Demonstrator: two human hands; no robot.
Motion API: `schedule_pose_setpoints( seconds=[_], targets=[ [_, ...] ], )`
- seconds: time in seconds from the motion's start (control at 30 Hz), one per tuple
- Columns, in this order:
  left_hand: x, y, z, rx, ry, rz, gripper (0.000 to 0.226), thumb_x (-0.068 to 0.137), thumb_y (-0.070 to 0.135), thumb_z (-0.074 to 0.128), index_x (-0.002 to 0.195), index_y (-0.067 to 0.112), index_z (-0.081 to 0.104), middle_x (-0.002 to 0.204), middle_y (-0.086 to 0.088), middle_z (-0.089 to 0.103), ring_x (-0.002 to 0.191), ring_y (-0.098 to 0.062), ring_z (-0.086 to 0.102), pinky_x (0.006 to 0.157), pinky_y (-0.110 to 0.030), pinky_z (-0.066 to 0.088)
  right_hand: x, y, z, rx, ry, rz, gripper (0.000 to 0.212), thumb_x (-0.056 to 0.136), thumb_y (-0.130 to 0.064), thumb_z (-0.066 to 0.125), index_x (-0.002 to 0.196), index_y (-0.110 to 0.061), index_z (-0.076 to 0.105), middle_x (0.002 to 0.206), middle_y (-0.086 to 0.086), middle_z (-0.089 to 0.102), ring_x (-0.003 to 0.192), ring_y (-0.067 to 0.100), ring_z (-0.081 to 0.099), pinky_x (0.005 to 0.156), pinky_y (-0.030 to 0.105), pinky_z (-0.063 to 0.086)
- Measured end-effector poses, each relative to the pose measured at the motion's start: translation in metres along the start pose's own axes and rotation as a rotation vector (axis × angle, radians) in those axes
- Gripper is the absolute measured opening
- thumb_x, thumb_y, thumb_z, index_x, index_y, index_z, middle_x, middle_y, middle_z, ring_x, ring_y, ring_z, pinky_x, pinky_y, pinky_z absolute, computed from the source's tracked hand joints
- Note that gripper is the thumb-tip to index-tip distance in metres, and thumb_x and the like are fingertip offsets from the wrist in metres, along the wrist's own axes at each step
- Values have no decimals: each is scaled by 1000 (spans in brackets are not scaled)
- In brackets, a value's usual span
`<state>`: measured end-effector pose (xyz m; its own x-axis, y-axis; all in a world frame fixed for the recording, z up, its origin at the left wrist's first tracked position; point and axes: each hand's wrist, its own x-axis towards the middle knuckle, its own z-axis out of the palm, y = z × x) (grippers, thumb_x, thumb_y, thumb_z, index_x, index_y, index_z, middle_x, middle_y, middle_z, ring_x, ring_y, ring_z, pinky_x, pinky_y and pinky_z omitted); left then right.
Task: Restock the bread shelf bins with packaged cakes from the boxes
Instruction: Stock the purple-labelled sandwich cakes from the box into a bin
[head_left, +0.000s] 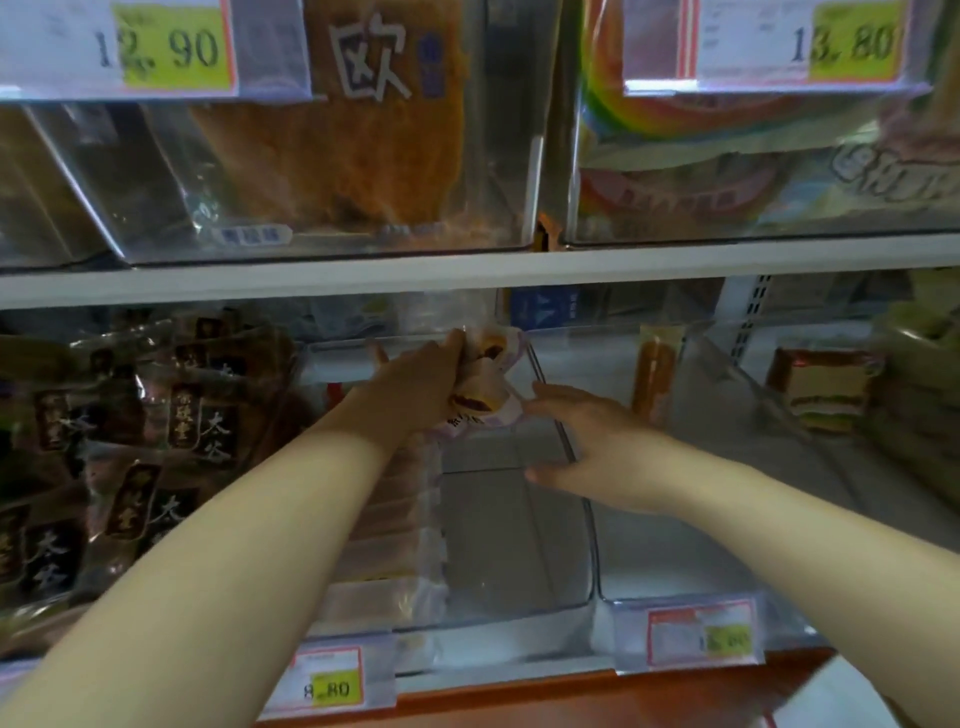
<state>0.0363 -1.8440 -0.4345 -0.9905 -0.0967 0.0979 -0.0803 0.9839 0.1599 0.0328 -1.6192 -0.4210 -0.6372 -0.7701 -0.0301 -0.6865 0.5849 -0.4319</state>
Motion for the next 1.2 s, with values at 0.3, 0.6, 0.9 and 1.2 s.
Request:
schedule_pose_setpoints(
  seconds=[0.3,0.6,0.9,1.2],
  targets=[
    [-11,-4,9,-92,22,-12,61,81,28,70,129,23,33,119,-4,54,105,-26,56,93,-50,46,51,-10,-8,-69,136,-79,101,73,-48,76,149,-15,19,147,1,37,131,20,40,106,33,35],
    [-16,-19,18,-159,122,22,79,75,27,74,140,30,29,129,-3,51,112,-24,54,90,-39,45,96,-7,-10,-336,51,4,101,64,-56,78,143,-17,27,130,5,54,123,25,47,112,50,25],
    [1,-8,17,185,-42,29,75,81,47,67,143,32,27,130,-2,47,117,-24,46,97,-40,35,59,-2,-4,-92,314,-69,53,85,-27,69,134,-21,51,130,0,51,122,15,44,96,24,34],
    [-26,43,21,242,49,6,78,88,16,62,150,27,17,143,-7,35,128,-31,40,99,-42,41,10,4,5,195,174,117,53,91,-32,60,141,-31,42,135,-4,53,98,3,55,81,16,39]
  ],
)
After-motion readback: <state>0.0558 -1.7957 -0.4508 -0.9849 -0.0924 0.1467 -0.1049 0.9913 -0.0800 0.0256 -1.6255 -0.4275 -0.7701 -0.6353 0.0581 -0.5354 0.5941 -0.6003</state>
